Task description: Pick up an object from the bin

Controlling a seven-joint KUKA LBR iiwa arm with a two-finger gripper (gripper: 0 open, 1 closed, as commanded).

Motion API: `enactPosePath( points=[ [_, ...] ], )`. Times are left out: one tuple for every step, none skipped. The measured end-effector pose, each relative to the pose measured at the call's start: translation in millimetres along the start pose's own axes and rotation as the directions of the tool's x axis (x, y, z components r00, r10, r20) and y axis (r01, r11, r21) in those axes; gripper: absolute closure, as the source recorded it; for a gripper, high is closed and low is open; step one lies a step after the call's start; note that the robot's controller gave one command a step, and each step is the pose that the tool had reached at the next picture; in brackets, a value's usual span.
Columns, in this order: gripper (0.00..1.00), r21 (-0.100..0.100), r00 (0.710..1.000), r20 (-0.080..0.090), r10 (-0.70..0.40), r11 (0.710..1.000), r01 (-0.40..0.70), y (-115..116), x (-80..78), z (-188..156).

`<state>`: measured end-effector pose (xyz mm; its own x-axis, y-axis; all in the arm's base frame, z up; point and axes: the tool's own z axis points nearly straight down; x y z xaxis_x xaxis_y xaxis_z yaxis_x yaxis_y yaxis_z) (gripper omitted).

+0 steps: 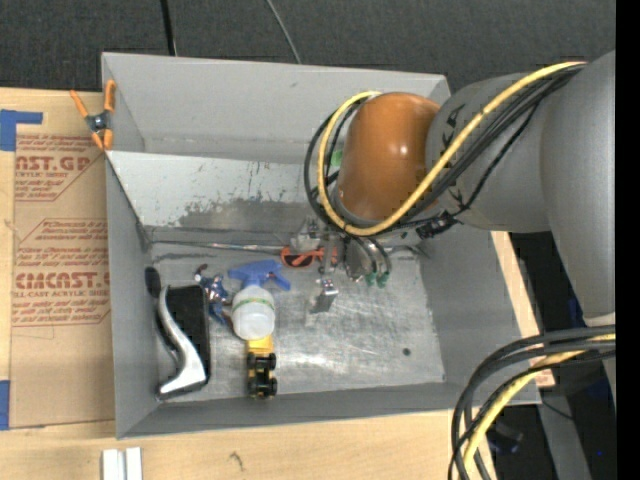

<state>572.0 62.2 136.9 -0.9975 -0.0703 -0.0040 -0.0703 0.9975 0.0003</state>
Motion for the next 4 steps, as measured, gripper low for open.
enactPosePath(
  points=[
    [0.00,-0.001,0.999,-0.002,0.033,0.999,-0.033,8,-2.7,5],
    [0.00,-0.001,0.986,-0.003,0.167,0.986,-0.167,0,5.5,16],
    [0.00,0.001,0.991,-0.003,-0.134,0.991,0.134,24,-9.1,10],
    [0.00,-0.002,0.961,0.000,-0.277,0.961,0.277,37,-17.5,16]
  ],
)
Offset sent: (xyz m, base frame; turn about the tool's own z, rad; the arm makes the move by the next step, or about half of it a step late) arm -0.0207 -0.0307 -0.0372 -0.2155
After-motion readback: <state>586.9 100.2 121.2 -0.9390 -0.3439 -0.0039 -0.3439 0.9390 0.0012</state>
